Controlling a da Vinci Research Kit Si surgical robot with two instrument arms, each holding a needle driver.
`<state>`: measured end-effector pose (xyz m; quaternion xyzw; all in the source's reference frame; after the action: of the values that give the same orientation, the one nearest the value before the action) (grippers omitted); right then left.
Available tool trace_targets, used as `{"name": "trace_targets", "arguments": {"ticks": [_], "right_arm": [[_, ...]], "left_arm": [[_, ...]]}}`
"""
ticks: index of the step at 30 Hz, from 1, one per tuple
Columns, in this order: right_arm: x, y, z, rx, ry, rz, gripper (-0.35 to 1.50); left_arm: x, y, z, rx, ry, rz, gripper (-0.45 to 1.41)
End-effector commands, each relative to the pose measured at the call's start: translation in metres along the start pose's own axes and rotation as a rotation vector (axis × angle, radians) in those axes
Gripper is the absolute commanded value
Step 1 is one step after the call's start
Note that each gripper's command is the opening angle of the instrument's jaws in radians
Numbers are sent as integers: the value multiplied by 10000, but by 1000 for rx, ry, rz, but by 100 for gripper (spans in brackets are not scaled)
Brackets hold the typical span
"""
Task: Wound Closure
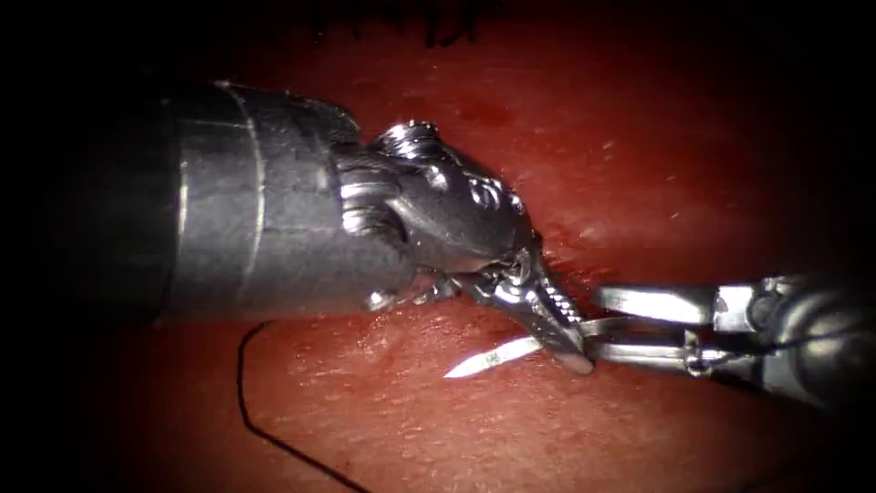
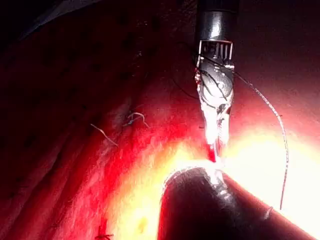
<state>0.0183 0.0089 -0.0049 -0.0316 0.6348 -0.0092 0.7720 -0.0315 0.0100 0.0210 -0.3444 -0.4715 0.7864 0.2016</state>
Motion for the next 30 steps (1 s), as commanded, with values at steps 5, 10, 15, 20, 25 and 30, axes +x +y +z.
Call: {"name": "trace_targets", "arguments": {"ticks": [5, 10, 15, 20, 25, 30], "right_arm": [[-2, -5, 9, -61, -27, 195, 103], [-1, -6, 6, -148, -57, 260, 118], [4, -16, 0, -358, 25, 405, 126], [3, -20, 2, -428, 21, 410, 116], [4, -21, 7, -461, 34, 407, 89], [5, -20, 20, -510, 18, 395, 78]], "left_arm": [[8, -7, 0, 51, 108, 12, -45], [3, -3, -2, 67, 208, 12, -45], [-11, 1, 0, 151, 356, -21, -45], [-23, 5, 9, 178, 456, -45, -45], [-27, 8, 14, 189, 514, -65, -45], [-26, 10, 12, 187, 550, -74, -45]]}}
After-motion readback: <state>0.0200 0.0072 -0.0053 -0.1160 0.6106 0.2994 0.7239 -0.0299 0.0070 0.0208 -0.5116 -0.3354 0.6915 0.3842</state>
